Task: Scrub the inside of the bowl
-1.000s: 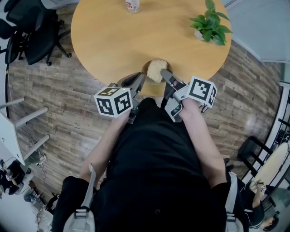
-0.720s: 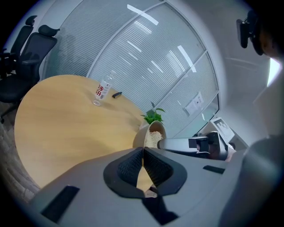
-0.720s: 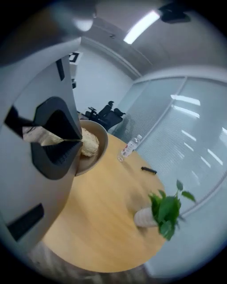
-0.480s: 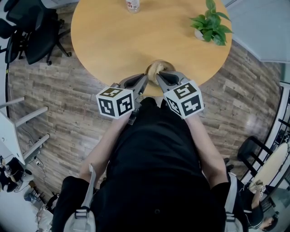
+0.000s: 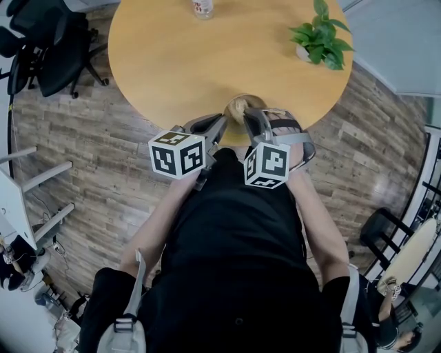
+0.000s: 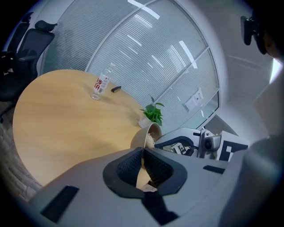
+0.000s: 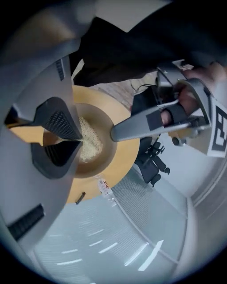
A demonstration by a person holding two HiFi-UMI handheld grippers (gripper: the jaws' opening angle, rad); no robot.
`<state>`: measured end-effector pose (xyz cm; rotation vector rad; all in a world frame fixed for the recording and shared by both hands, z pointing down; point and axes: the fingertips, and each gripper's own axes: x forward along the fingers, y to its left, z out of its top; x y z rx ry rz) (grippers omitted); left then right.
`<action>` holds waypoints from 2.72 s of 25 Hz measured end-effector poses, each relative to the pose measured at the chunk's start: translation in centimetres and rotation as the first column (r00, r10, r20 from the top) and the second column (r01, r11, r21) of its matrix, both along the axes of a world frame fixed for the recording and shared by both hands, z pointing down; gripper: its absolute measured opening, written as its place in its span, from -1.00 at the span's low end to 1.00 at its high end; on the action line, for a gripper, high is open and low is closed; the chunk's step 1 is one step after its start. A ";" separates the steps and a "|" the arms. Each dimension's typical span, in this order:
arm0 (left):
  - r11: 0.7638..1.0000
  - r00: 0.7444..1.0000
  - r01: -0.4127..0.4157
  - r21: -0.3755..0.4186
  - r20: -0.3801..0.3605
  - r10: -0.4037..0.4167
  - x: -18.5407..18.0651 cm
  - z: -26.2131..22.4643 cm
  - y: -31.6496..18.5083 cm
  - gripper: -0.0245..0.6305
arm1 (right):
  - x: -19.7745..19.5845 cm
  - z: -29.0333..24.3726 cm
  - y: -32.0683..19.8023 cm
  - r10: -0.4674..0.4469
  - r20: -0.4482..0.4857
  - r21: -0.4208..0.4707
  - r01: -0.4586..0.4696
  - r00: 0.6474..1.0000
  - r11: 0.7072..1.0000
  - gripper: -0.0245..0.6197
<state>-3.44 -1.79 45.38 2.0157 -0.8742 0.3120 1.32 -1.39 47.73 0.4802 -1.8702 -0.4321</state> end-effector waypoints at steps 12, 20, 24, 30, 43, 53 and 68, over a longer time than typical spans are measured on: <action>0.997 0.998 0.039 -0.062 -0.049 -0.043 -0.2 0.6 0.4 -0.86 | 0.5 -2.4 -1.7 -0.082 -0.109 0.270 0.108 0.991 0.957 -0.85; 0.999 0.999 0.015 0.032 -0.032 -0.014 0.2 -0.8 0.5 -0.85 | 0.8 -0.2 -0.9 0.335 0.289 -0.225 -0.276 0.897 0.934 -0.85; 0.999 1.000 0.008 0.053 -0.018 -0.007 0.3 -1.0 0.6 -0.85 | 1.0 0.5 -0.2 0.635 0.400 -0.587 -0.347 0.661 0.731 -0.85; 0.995 1.000 0.016 0.094 -0.005 -0.015 0.1 -1.5 0.3 -0.85 | 0.5 0.3 0.2 0.909 0.291 -0.906 -0.221 0.299 0.362 -0.85; 0.997 1.000 0.010 0.080 0.017 -0.011 0.1 -1.2 0.3 -0.86 | 2.1 -0.1 -0.7 0.950 0.274 -0.927 -0.223 0.152 0.303 -0.85; 0.999 0.999 -0.037 0.033 -0.009 0.037 1.3 -0.7 0.9 -0.86 | 1.6 0.0 -0.1 0.131 0.208 -0.161 -0.098 0.969 0.982 -0.85; 0.994 0.996 -0.039 -0.101 -0.081 0.031 1.8 0.8 2.0 -0.87 | -0.3 -2.6 1.6 -0.593 -0.284 0.341 0.658 0.753 0.672 -0.85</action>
